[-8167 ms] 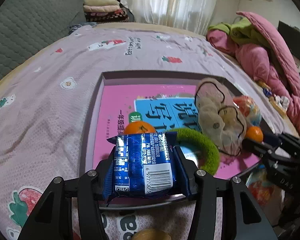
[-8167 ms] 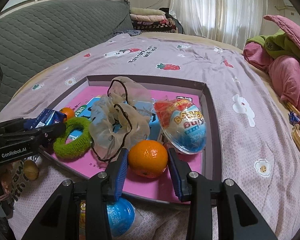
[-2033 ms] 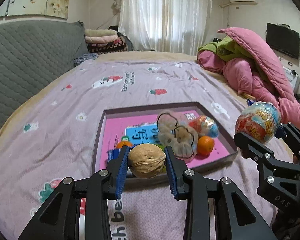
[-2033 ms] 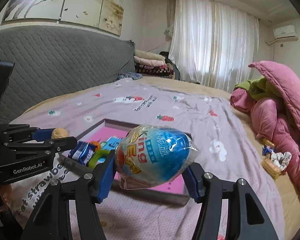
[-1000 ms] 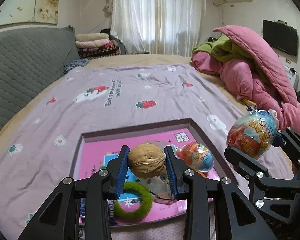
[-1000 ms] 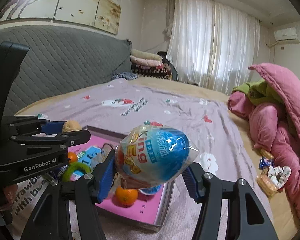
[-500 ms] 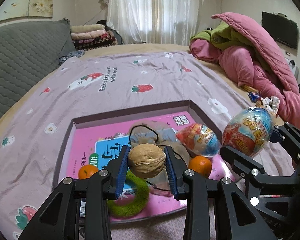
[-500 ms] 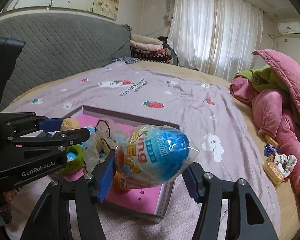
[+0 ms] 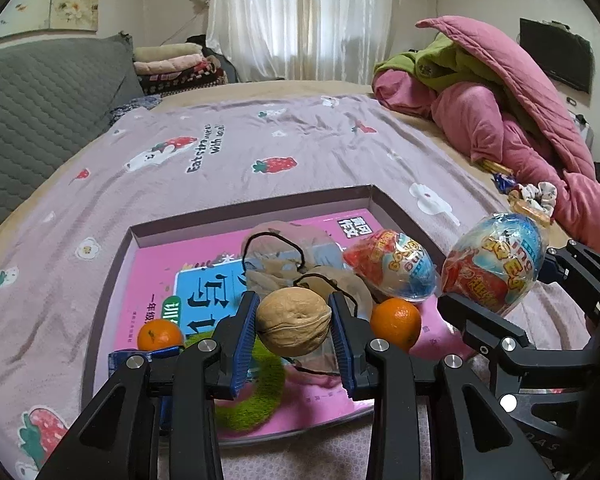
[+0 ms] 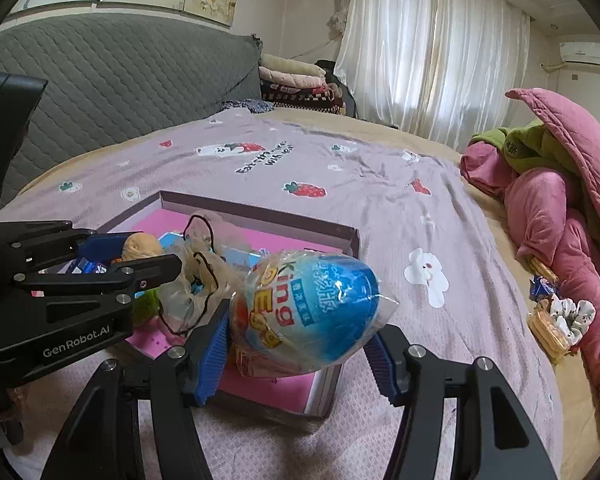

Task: Organize objects
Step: 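Lower the walnut into the tray with the left gripper while the right lowers the egg beside the orange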

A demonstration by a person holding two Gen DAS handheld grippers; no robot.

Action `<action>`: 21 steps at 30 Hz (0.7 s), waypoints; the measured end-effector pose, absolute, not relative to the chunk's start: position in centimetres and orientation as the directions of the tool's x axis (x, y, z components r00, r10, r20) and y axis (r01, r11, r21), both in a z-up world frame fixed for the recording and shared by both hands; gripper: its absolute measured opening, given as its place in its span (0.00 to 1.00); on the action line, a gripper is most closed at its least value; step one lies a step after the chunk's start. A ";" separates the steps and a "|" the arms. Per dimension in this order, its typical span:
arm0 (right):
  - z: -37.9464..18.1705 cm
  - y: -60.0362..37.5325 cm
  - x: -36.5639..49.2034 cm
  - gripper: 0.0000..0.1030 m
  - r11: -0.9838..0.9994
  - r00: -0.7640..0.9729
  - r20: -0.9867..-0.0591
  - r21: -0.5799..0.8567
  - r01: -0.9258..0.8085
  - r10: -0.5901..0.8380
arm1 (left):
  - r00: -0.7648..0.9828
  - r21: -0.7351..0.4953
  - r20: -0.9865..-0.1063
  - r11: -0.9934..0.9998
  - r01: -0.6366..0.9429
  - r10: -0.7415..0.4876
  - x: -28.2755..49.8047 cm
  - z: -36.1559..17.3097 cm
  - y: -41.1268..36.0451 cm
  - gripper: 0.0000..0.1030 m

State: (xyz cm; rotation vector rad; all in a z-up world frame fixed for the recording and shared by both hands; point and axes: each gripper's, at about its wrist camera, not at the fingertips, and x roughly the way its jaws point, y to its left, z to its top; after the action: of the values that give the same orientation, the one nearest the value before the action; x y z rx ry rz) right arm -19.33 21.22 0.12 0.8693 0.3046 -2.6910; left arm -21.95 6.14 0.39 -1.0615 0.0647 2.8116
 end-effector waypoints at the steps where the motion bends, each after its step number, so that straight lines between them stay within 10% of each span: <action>1: 0.0 21.3 -19.3 0.59 -0.934 -0.772 -0.600 -0.110 0.341 -0.211 | -0.741 -0.005 -0.663 -0.990 -0.144 0.111 -22.0 0.3 6.3 0.35; 21: -0.3 21.7 -19.4 0.59 -0.935 -0.759 -0.617 -0.100 0.340 -0.209 | -0.729 -0.004 -0.673 -0.987 -0.161 0.122 -22.5 -0.6 7.3 0.35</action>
State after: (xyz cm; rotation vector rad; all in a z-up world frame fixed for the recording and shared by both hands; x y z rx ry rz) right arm -19.41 21.69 -0.27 0.9052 0.2975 -2.6817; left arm -22.45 7.27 -0.60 -1.0788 0.0824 2.7868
